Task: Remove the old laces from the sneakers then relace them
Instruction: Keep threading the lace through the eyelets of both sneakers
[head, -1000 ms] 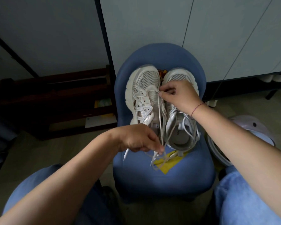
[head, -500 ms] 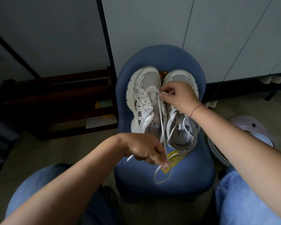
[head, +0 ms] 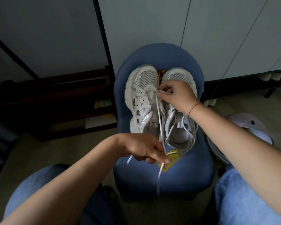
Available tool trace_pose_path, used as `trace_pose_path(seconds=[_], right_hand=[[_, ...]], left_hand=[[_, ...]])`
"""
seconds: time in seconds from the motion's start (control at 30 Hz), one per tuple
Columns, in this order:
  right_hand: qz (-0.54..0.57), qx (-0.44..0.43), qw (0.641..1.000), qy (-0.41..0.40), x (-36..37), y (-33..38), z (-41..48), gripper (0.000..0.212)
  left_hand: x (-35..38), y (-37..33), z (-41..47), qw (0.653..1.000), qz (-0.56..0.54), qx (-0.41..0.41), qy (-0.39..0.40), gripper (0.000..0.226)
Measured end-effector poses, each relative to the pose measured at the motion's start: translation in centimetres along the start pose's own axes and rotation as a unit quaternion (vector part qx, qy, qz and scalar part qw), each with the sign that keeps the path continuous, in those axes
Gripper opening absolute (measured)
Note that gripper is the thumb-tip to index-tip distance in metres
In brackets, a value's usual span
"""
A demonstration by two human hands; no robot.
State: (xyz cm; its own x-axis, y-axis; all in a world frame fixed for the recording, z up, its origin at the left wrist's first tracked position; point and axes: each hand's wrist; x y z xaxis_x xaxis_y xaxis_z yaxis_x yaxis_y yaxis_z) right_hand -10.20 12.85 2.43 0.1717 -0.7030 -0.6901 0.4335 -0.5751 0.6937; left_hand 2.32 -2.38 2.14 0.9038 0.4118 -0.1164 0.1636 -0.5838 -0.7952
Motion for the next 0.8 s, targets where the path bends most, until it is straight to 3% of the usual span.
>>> trace_pose_path(seconds=[0.13, 0.43, 0.5, 0.67, 0.8], right_hand=[[-0.006, -0.003, 1.0, 0.002, 0.0, 0.1, -0.1, 0.021], [-0.013, -0.004, 1.0, 0.0, 0.1, 0.2, -0.2, 0.021], [-0.017, -0.005, 1.0, -0.003, 0.1, 0.2, -0.2, 0.021], [-0.017, -0.006, 1.0, -0.005, 0.1, 0.3, -0.3, 0.02], [-0.014, -0.004, 1.0, -0.003, -0.1, 0.4, -0.4, 0.02]], left_hand=[[-0.2, 1.0, 0.5, 0.993, 0.064, -0.077, -0.062, 0.024], [-1.2, 1.7, -0.9, 0.989, 0.082, -0.066, -0.106, 0.021], [-1.5, 1.5, -1.0, 0.988, 0.045, -0.045, -0.139, 0.02], [-1.9, 1.0, -0.8, 0.966, -0.169, 0.006, -0.195, 0.027], [-1.7, -0.2, -0.8, 0.914, -0.16, 0.089, -0.362, 0.015]])
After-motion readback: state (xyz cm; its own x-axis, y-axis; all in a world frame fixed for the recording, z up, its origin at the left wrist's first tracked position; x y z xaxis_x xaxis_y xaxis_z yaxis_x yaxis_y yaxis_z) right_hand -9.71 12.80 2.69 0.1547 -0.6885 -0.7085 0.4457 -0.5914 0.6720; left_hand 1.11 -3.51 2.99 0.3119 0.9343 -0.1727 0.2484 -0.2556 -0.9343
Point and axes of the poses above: each hand's wrist, its own z-axis towards the middle knuckle, its own x-axis out of the palm, y = z × x, and after that the axes turned 5 degrees about y, right-handed
